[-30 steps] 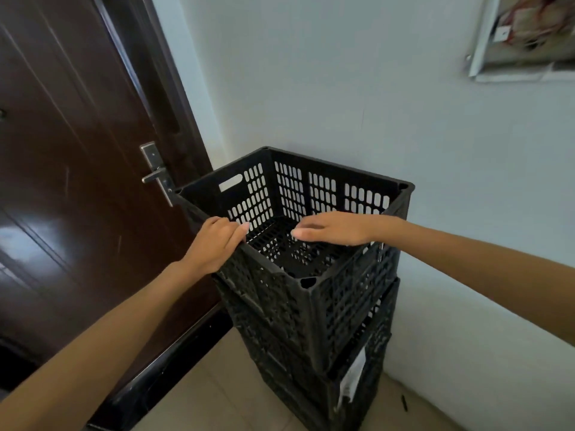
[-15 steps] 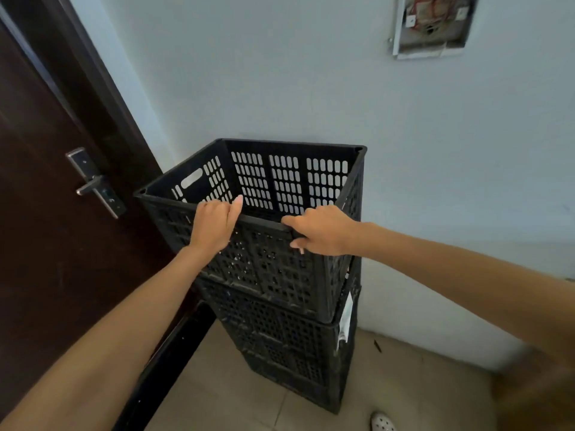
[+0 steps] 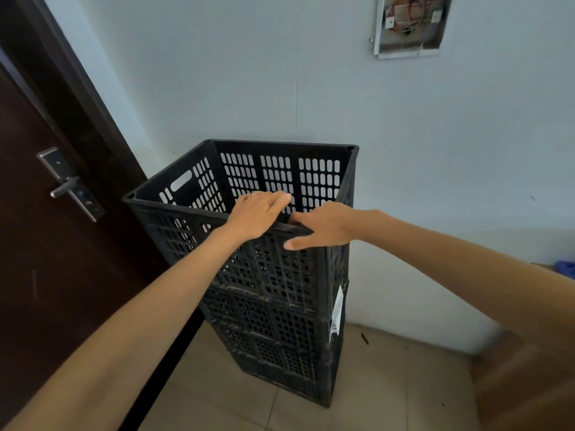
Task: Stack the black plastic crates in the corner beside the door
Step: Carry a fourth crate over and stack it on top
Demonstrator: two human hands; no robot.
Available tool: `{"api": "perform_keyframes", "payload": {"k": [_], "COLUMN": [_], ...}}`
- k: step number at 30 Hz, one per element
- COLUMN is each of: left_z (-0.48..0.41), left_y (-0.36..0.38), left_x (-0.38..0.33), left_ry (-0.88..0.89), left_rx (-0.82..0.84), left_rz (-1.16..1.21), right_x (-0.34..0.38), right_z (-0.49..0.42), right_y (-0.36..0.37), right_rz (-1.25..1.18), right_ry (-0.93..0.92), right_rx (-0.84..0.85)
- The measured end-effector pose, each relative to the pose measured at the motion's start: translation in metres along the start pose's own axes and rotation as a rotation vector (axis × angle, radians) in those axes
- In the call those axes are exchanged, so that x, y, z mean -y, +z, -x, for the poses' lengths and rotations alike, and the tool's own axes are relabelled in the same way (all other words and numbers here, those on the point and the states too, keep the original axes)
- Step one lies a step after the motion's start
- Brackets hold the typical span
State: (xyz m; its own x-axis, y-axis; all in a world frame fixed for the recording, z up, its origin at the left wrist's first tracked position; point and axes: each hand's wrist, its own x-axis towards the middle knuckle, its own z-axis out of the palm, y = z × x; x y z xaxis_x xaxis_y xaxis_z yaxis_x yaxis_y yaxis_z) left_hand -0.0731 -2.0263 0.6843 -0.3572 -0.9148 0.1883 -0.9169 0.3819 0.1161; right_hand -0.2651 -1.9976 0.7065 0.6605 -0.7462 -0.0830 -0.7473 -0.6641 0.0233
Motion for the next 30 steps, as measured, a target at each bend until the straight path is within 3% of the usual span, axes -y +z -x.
{"api": "perform_keyframes", "payload": {"k": [4, 10, 13, 16, 17, 20, 26, 30], "left_z": [-0.004, -0.004, 0.000, 0.001, 0.001, 0.001, -0.025, -0.065], "left_y": [0.002, 0.007, 0.004, -0.001, -0.001, -0.001, -0.008, 0.007], "left_x": [-0.004, -0.003, -0.006, -0.010, -0.010, -0.011, -0.071, -0.117], "left_ry": [-0.028, -0.058, -0.080, -0.132, -0.150, -0.228, -0.238, -0.187], "left_rx": [0.046, 0.050, 0.092, 0.098, 0.081, 0.065, 0.109, 0.239], "left_rz": [-0.008, -0.026, -0.024, 0.011, 0.017, 0.077, 0.287, 0.213], "right_x": [-0.006, -0.008, -0.009, -0.023, -0.032, -0.070, -0.149, -0.177], "right_z": [-0.010, -0.010, -0.009, -0.002, 0.000, 0.007, -0.021, -0.041], "right_y": [0.025, 0.031, 0.018, -0.008, -0.014, -0.017, -0.001, 0.007], "right_rz": [0.119, 0.125, 0.100, -0.250, -0.370, -0.417, -0.197, -0.235], "right_ry": [-0.057, -0.062, -0.111, -0.155, -0.155, -0.154, 0.046, 0.091], "right_rx": [-0.300, -0.354, -0.134, 0.216, 0.262, 0.105, -0.146, -0.122]}}
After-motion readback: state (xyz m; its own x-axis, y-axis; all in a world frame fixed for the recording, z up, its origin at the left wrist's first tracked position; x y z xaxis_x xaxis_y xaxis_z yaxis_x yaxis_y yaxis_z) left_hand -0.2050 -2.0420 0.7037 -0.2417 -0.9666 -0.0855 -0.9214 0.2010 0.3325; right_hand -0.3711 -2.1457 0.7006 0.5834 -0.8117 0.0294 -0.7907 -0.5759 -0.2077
